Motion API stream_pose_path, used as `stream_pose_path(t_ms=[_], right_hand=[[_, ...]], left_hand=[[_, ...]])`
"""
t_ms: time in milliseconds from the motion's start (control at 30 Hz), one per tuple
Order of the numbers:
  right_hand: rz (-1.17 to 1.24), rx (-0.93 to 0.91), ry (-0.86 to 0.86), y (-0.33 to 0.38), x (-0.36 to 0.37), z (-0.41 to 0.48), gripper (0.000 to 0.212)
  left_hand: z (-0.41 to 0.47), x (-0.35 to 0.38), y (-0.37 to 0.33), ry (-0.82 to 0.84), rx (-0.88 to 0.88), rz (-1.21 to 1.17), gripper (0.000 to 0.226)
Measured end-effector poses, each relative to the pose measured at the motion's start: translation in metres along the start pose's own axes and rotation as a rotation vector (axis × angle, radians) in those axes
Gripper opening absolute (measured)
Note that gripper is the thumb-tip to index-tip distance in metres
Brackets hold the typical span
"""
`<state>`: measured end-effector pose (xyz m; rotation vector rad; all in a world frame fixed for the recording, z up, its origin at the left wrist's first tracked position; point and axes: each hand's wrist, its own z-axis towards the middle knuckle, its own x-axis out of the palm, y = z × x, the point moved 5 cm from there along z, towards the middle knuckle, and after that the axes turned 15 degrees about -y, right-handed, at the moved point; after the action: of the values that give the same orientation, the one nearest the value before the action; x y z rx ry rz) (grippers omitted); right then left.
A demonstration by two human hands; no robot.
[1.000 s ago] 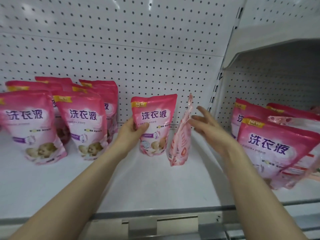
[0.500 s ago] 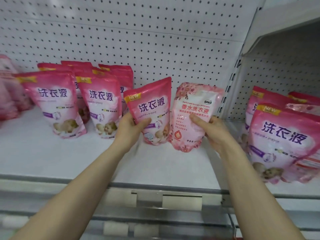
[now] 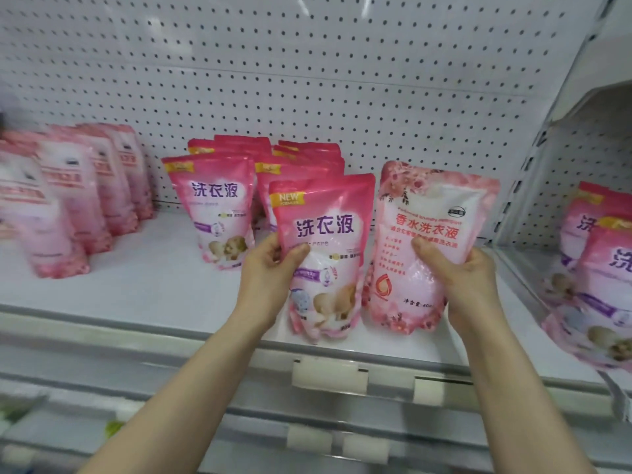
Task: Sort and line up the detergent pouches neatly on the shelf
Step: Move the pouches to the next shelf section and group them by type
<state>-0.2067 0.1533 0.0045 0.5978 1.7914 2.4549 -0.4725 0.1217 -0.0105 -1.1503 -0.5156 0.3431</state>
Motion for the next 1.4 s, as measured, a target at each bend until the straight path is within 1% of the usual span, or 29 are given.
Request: stream_pose_path(t_ms=[167,267,400,567,700,767,833,867,933,967,1000,1033,1100,1133,1167,1200,1267,1333,1400], right_hand=[[0.016,0.093,-0.055,-0.015,0.053,-0.035,0.021],[0.043,0.112,-0.111,-0.023,0.076,-0.049,0.019],[0.081,0.120,-0.192,-0.031,0.095,-0.064,0.019],[0.061,0.084,-0.257,-0.036,0.111,-0.077,0.027],[0.039,0.073,-0.265,-0.037,0.122,-0.085,0.029],[0.014,0.076,-0.252,-0.036,0.128,-0.088,0.031],[-0.009,0.066,-0.236,-0.032,0.135,-0.091,0.029],[-0.016,0.055,-0.223,-0.028,0.137,-0.093,0.027],[-0.012,0.040,-0.179,-0.020,0.145,-0.100,0.026],[0.000,0.044,-0.150,-0.014,0.151,-0.103,0.025],[0.014,0.055,-0.122,-0.009,0.157,-0.108,0.024],[0.028,0.065,-0.094,-0.005,0.165,-0.112,0.022],[0.066,0.091,-0.041,-0.001,0.183,-0.123,0.020],[0.091,0.117,-0.017,-0.002,0.192,-0.130,0.020],[0.117,0.149,0.007,-0.004,0.201,-0.136,0.020],[0.137,0.179,0.028,-0.006,0.209,-0.143,0.022],[0.150,0.210,0.057,-0.011,0.222,-0.155,0.026],[0.133,0.226,0.078,-0.014,0.230,-0.161,0.028],[0.086,0.188,0.093,-0.007,0.237,-0.158,0.026]], left_hand=[[0.042,-0.084,-0.004,-0.159,-0.028,-0.033,0.019],[0.071,-0.122,-0.001,-0.199,-0.020,0.004,0.018],[0.103,-0.140,0.012,-0.157,-0.039,-0.001,0.016],[0.120,-0.130,0.022,-0.043,-0.026,0.025,0.012],[0.123,-0.136,0.022,-0.006,-0.037,0.060,0.019],[0.123,-0.144,0.017,-0.004,-0.012,0.122,0.029],[0.116,-0.157,0.007,-0.038,0.054,0.194,0.038],[0.109,-0.164,0.001,-0.080,0.110,0.228,0.041],[0.086,-0.178,-0.011,-0.156,0.223,0.241,0.037],[0.073,-0.181,-0.017,-0.141,0.250,0.221,0.033],[0.058,-0.180,-0.021,-0.075,0.240,0.198,0.030],[0.045,-0.174,-0.023,0.032,0.196,0.185,0.030],[0.021,-0.158,-0.025,0.259,0.074,0.167,0.043],[0.012,-0.153,-0.024,0.338,0.028,0.162,0.052],[0.007,-0.150,-0.023,0.382,0.001,0.171,0.062],[0.005,-0.151,-0.022,0.393,-0.014,0.189,0.069],[0.008,-0.162,-0.019,0.357,-0.045,0.200,0.073],[0.011,-0.178,-0.014,0.327,-0.066,0.204,0.067],[0.016,-0.193,-0.009,0.319,-0.070,0.220,0.060]])
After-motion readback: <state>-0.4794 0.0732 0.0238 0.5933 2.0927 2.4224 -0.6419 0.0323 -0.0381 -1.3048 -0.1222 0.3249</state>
